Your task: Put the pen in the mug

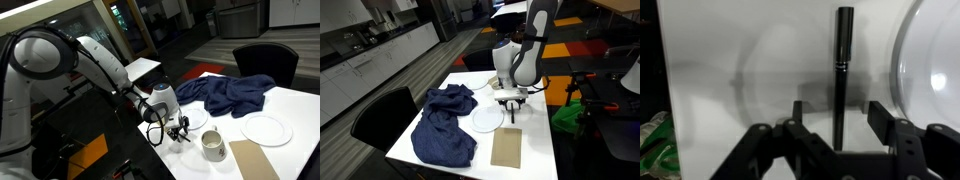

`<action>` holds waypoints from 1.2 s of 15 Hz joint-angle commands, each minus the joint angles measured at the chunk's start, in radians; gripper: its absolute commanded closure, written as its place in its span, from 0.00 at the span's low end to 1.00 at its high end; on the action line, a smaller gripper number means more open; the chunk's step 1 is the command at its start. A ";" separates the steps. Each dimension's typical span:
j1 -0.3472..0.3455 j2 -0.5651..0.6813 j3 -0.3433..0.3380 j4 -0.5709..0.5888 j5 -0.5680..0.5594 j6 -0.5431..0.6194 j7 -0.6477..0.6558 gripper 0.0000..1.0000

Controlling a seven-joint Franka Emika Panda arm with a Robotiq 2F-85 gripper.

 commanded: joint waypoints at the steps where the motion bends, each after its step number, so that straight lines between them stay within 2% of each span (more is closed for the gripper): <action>1: -0.008 0.009 0.015 -0.005 0.010 0.040 0.003 0.34; 6: -0.013 0.029 0.018 0.005 0.015 0.056 -0.001 0.41; 7: -0.013 0.032 0.018 0.008 0.016 0.059 -0.001 0.63; 9: -0.008 0.031 0.016 0.012 0.014 0.060 0.000 0.68; 13: 0.001 0.021 0.007 0.018 0.008 0.049 0.004 0.98; 15: 0.005 0.004 0.003 0.010 0.004 0.038 0.004 1.00; 18: 0.009 -0.048 -0.004 -0.028 -0.004 0.030 -0.004 0.97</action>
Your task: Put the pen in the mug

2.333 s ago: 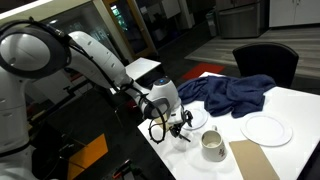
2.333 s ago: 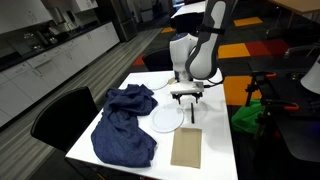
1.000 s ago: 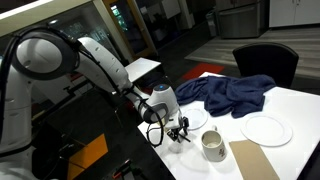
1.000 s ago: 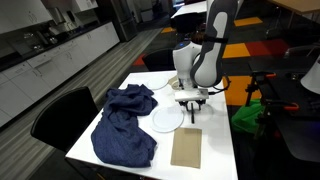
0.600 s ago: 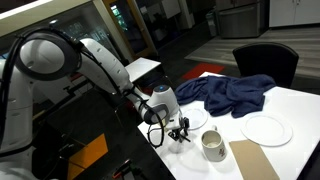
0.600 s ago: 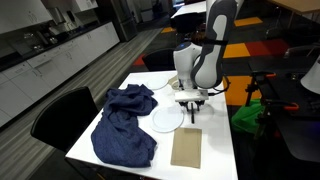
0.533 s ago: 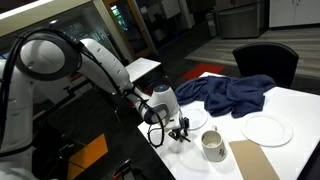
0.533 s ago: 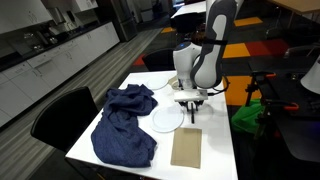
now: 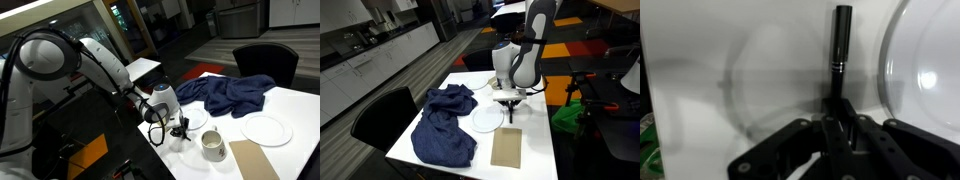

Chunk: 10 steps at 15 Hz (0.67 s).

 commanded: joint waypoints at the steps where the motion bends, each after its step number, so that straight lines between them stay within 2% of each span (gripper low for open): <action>1: 0.019 -0.089 -0.017 -0.060 -0.010 -0.008 -0.001 0.97; 5: 0.072 -0.180 -0.077 -0.113 -0.051 -0.022 0.023 0.97; 10: 0.151 -0.326 -0.177 -0.180 -0.178 -0.066 0.059 0.97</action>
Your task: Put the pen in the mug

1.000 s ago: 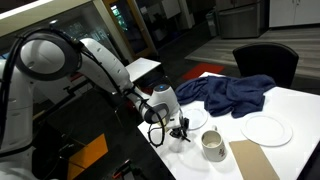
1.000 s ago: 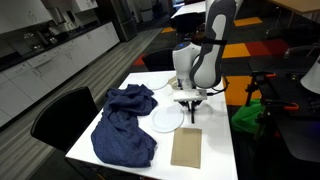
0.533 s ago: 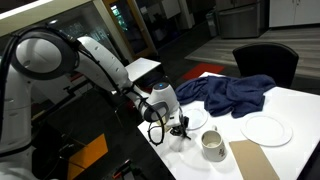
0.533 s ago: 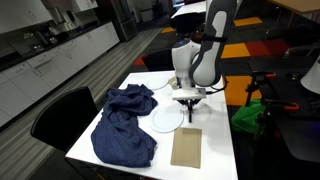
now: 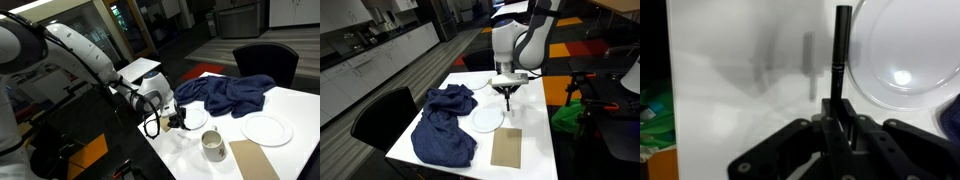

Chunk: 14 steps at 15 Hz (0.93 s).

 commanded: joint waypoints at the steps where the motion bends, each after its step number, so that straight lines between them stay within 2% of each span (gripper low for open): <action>1: 0.079 -0.151 -0.099 -0.080 -0.120 -0.060 0.083 0.97; 5: 0.167 -0.235 -0.223 -0.074 -0.393 -0.141 0.325 0.97; 7: 0.167 -0.268 -0.228 -0.054 -0.554 -0.209 0.487 0.97; 8: 0.241 -0.276 -0.295 -0.049 -0.591 -0.238 0.548 0.97; 11: 0.287 -0.308 -0.324 -0.027 -0.752 -0.341 0.760 0.97; 12: 0.164 -0.331 -0.194 -0.016 -0.838 -0.391 0.846 0.97; 14: 0.108 -0.346 -0.110 0.000 -0.931 -0.495 0.981 0.97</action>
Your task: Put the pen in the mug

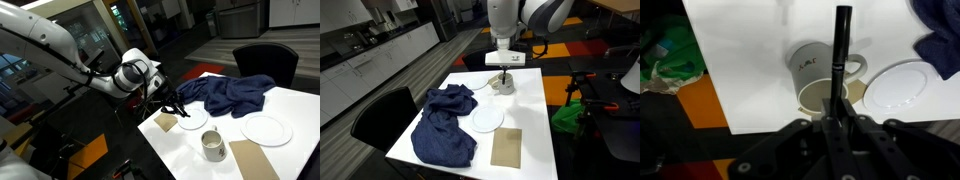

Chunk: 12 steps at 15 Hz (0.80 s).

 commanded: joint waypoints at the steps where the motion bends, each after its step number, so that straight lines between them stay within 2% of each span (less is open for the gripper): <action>1: -0.136 -0.051 0.178 0.026 -0.147 -0.187 0.223 0.97; 4: -0.224 -0.044 0.294 0.047 -0.208 -0.332 0.390 0.97; 5: -0.267 -0.036 0.331 0.038 -0.180 -0.270 0.305 0.89; 6: -0.281 -0.036 0.350 0.042 -0.192 -0.300 0.342 0.89; 10: -0.294 -0.035 0.358 0.043 -0.197 -0.311 0.361 0.89; 11: -0.279 -0.007 0.356 0.067 -0.240 -0.364 0.433 0.97; 12: -0.274 0.002 0.362 0.080 -0.297 -0.425 0.504 0.97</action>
